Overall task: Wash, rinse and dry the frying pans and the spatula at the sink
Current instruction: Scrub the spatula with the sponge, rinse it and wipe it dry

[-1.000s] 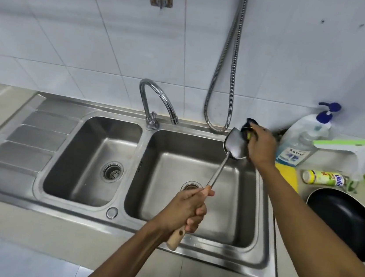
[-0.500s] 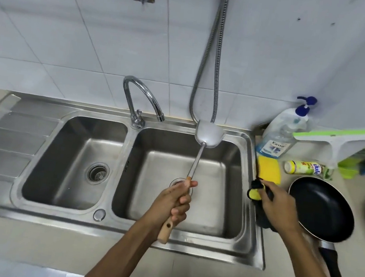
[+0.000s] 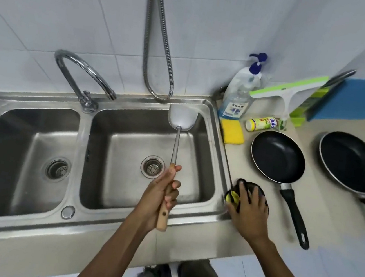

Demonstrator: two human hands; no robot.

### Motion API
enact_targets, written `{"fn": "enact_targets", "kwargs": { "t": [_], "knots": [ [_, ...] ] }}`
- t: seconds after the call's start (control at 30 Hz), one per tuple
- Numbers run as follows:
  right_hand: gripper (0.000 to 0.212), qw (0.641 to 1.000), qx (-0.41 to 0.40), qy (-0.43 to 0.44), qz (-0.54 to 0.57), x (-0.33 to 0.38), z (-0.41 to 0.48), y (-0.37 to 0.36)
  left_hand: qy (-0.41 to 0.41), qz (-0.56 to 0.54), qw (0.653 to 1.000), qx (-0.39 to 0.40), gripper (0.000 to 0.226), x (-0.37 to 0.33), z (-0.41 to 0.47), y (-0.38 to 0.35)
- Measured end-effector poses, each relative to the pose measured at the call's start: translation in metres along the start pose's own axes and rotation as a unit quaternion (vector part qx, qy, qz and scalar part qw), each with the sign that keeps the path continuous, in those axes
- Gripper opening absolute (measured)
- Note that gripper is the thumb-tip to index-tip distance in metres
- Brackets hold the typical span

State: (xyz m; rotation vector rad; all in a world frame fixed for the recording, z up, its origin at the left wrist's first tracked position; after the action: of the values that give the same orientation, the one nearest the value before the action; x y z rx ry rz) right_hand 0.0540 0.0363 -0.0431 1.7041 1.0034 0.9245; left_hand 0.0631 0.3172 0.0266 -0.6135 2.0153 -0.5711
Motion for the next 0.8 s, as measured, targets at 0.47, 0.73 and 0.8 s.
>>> {"fn": "enact_targets", "kwargs": {
  "t": [0.47, 0.73, 0.8],
  "knots": [
    [0.061, 0.877, 0.305, 0.138, 0.345, 0.109, -0.123, 0.071, -0.011, 0.194, 0.980, -0.049, 0.024, 0.044, -0.012, -0.018],
    [0.048, 0.888, 0.256, 0.136, 0.356, 0.008, -0.124, 0.081, -0.128, 0.282, 0.949, -0.062, 0.020, 0.101, -0.036, -0.085],
    [0.047, 0.883, 0.240, 0.126, 0.383, -0.038, -0.123, 0.090, -0.162, 0.293, 0.941, -0.057, 0.008, 0.123, -0.046, -0.122]
  ]
}}
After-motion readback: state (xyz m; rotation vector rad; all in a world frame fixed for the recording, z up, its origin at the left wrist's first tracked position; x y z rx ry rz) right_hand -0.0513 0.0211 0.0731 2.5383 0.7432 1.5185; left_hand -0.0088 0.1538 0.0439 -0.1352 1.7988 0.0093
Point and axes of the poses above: each hand's wrist, its own z-axis towards the middle knuckle, its own y-axis out of the back of the hand, x = y × z, the point moved 6 cm from there along z, towards the middle knuckle, and after that the axes turned 9 degrees about -y, right-handed, at the moved point
